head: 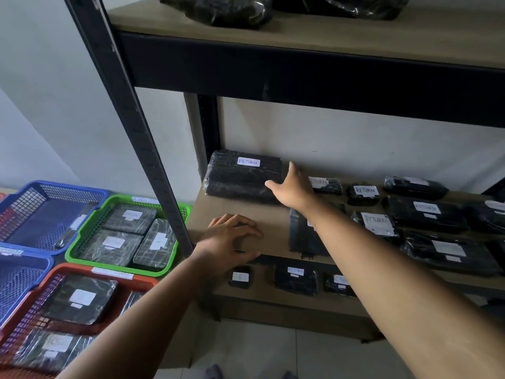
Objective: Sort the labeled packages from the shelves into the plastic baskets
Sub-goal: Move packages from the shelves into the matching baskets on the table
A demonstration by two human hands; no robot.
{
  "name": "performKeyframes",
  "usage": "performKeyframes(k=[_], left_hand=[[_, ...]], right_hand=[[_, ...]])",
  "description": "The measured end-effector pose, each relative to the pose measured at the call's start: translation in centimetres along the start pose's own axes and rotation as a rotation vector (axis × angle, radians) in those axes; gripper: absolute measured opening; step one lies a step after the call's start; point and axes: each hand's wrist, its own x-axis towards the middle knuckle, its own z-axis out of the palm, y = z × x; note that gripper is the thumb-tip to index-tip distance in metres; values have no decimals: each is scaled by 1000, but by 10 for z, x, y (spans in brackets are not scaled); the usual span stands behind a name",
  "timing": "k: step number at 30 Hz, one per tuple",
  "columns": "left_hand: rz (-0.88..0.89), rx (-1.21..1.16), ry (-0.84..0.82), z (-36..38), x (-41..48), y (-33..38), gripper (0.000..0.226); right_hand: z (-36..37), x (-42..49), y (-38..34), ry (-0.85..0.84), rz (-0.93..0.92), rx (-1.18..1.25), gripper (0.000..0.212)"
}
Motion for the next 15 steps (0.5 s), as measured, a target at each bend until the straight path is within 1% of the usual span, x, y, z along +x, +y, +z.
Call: performKeyframes(k=[1,2,4,6,8,10,11,15], left_hand=[[0,1,8,-1,-1,0,45],[1,4,18,-1,-2,-1,45],[7,20,29,-1,-2,1,46],[7,40,32,0,-3,5,47],[-12,64,37,2,-2,11,48],[-39,61,41,4,2,18,52],[-40,58,32,6,4,23,55],[9,72,-19,20,15,46,68]], right_hand=[[-5,-4,4,25,-39,-2,87],[-10,-6,11,60,-94,6,87],[-26,-12,34,105,-221,-16,76],[-43,-19,62,66,-299,-101,67],[-59,-26,89,3,-341,-207,69],[-72,-32,110,-47,-374,-292,79],[-76,-35,118,-74,-374,-332,88],[-80,-41,137,-226,-329,-527,132]])
